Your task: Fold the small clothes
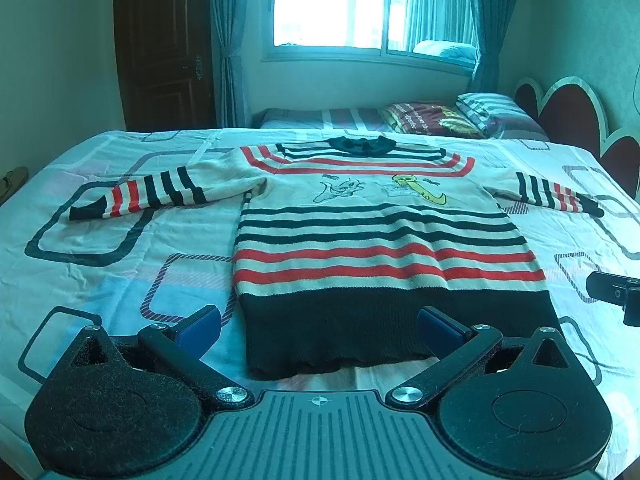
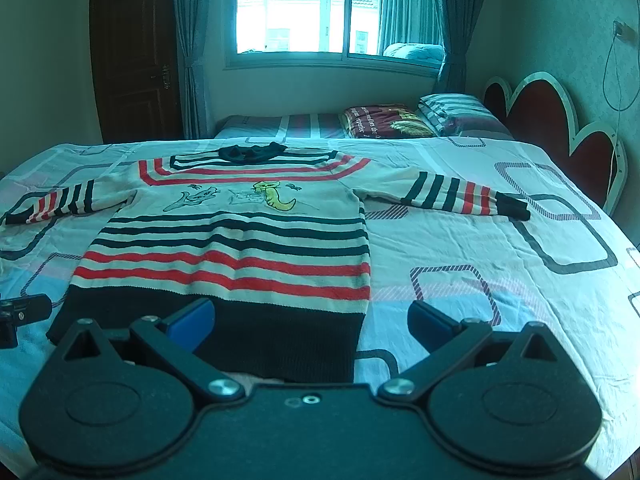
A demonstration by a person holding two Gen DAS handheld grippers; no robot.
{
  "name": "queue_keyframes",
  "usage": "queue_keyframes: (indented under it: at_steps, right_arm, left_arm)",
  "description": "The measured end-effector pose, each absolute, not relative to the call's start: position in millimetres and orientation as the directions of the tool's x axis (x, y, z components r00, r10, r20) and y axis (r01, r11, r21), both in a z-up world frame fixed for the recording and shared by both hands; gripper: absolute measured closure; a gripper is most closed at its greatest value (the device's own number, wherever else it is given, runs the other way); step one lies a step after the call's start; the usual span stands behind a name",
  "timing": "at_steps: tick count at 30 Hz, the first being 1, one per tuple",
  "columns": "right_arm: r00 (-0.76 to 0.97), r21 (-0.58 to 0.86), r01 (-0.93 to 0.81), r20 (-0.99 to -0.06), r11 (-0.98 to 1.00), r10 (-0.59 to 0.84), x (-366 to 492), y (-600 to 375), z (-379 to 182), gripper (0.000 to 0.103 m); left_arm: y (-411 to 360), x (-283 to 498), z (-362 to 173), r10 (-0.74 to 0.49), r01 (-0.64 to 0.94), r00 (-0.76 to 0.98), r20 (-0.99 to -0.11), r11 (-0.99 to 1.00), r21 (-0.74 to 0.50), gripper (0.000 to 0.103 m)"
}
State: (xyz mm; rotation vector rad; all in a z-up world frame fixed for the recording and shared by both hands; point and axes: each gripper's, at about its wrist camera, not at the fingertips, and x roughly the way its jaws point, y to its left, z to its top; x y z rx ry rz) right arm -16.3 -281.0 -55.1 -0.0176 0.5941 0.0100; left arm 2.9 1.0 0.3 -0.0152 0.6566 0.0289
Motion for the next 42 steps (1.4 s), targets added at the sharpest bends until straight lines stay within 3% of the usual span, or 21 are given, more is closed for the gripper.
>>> queue_keyframes:
  at_steps: [42]
  right_arm:
    - [0.834,-0.011,-0.001,-0.551,1.000,-0.005,-12,-286,-54,0.001]
  left_arm:
    - [5,16,2,0.032,-0.036,0.788,-0.615,0.999,0.007,0.000]
